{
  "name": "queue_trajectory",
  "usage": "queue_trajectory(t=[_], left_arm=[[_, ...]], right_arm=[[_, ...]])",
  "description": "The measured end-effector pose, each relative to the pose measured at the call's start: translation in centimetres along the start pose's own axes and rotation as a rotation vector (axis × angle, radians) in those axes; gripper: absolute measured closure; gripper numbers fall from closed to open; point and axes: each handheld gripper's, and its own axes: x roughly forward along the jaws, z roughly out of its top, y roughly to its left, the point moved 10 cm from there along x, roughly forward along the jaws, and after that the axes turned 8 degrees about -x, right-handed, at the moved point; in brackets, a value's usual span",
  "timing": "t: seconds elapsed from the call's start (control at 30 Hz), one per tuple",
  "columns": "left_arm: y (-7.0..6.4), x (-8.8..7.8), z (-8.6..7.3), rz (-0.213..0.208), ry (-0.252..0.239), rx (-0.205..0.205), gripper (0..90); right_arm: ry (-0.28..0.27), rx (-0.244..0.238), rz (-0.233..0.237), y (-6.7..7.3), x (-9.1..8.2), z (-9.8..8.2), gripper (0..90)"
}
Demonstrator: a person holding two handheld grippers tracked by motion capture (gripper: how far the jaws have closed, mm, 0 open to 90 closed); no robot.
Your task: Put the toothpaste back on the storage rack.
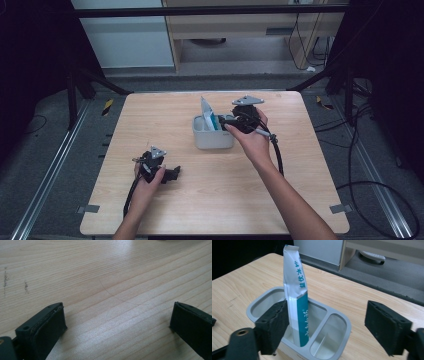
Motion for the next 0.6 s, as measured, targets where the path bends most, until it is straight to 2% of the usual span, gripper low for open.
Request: queue_trajectory(t=[0.03, 0.13, 0.2, 0.6], left_arm=[[0.0, 0.0, 0.0, 0.000, 0.000, 0.000, 0.0], [0.0, 0.0, 0.0, 0.000, 0.000, 0.000, 0.0], [0.0, 0.0, 0.0, 0.000, 0.000, 0.000, 0.0], [0.0, 0.0, 0.0, 0.000, 0.000, 0.000, 0.0]], right_arm=[[0.002, -0.008, -0.006, -0.2, -0.2, 0.0, 15.5], [0.012, -0.015, -0.024, -0.6, -0.3, -0.1, 14.8], [0.045, -0.040, -0.046, -0.9, -0.6, -0.5, 12.8], [0.051, -0.049, -0.050, -2.2, -2.0, -1.5, 9.7]])
